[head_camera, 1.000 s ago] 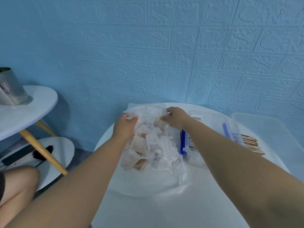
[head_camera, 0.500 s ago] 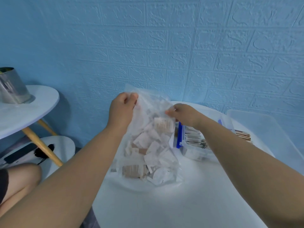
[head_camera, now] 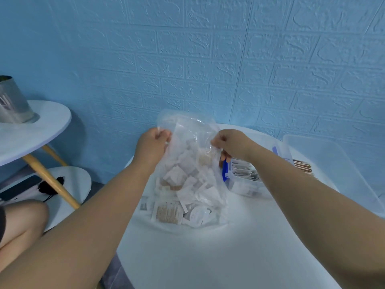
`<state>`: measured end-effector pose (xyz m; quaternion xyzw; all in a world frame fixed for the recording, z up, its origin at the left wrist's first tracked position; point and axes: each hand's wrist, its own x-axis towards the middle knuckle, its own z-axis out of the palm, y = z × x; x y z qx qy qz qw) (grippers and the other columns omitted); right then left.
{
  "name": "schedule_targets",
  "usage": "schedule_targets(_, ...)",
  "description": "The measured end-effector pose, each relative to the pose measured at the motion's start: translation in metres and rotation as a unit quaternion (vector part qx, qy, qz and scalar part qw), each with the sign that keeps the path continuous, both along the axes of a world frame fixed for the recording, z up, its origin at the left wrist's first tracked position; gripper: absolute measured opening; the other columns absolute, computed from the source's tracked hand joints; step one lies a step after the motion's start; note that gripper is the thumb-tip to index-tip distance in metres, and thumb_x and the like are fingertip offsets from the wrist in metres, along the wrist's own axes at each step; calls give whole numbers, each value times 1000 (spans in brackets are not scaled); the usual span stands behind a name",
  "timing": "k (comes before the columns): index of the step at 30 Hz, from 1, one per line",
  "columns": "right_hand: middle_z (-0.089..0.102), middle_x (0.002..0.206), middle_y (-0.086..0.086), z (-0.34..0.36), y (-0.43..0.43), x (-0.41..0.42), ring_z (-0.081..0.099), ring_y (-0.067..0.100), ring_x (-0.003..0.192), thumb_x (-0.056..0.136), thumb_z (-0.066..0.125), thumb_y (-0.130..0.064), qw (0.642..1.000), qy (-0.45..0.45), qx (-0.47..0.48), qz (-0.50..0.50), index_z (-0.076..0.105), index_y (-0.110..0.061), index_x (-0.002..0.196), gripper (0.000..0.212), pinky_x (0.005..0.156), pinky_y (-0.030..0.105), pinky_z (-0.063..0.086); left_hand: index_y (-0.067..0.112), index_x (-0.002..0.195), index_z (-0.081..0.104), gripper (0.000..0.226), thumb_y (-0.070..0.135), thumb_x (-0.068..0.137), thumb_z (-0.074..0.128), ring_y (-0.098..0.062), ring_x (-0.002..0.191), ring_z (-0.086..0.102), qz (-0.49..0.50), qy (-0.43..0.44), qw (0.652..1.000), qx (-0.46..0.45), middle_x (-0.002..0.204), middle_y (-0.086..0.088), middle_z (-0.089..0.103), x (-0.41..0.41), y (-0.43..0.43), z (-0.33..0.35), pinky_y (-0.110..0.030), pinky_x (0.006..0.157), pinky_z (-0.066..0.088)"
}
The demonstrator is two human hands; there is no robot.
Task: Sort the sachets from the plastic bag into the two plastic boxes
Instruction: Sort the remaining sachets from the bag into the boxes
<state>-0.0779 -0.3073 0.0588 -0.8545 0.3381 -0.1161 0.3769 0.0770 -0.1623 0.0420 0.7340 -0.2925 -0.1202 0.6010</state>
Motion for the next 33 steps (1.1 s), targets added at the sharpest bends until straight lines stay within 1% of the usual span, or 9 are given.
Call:
schedule_targets(3,60,56,6,9,-2,2,56,11,40,91,52,-15,986,-154,9,-57,58,-6,77,17,54,22,50,18,73,58,22,16,93,50,3,37,42,14,-25,998,-54,60,4,52,-3,-5,13,-13,43,35)
schedule_targets(5,57,57,5,13,-3,3,54,9,38,91,54,-14,976,-202,21,-77,57,-8,74,18,48,20,47,21,71,57,24,17,93,51,4,43,47,17,-21,997,-68,66,5,57,-1,-6,13,-20,54,41)
schedule_targets(8,60,66,1,11,-1,2,55,10,46,91,56,-15,982,-181,10,-56,57,-10,76,16,51,23,46,23,72,59,23,17,93,51,-9,61,55,11,9,998,-64,72,6,61,0,-3,2,-26,62,45)
schedule_targets(13,58,72,-9,10,3,-2,50,-5,48,92,56,-21,977,-201,-57,-41,60,-12,84,13,53,5,38,24,73,60,20,17,91,54,-9,66,55,23,24,997,-70,74,7,62,2,0,-9,-27,68,46)
schedule_targets(17,56,72,-3,5,10,-4,51,8,47,94,51,-18,964,-261,-18,-47,52,-17,77,17,52,17,42,18,71,53,17,22,83,65,-18,71,54,21,44,999,3,72,-1,58,4,0,-18,-34,71,46)
schedule_targets(23,51,63,4,1,23,-4,48,20,58,97,44,-17,955,-288,54,-46,45,-16,82,15,58,34,42,20,98,62,13,19,85,66,1,68,56,-119,87,988,40,82,10,63,-4,-4,-9,-9,54,43)
schedule_targets(26,52,70,1,-2,22,-5,51,17,59,94,52,-29,956,-278,85,-45,46,-19,93,11,64,36,46,15,83,64,5,14,87,62,0,56,54,-104,89,990,21,68,6,62,1,-8,-4,-12,50,40)
schedule_targets(28,54,76,2,-5,18,-8,56,16,62,87,60,-38,967,-236,79,-49,47,-20,108,30,68,35,50,17,78,64,9,15,87,62,-3,60,56,-88,118,989,-17,72,5,62,2,-13,2,-14,53,42)
schedule_targets(33,54,69,6,-7,10,-8,55,13,48,88,62,-15,968,-230,66,-76,56,-11,100,13,52,25,48,20,70,56,18,25,86,64,-11,63,48,-19,159,987,-30,73,2,54,-2,-20,6,-23,55,34)
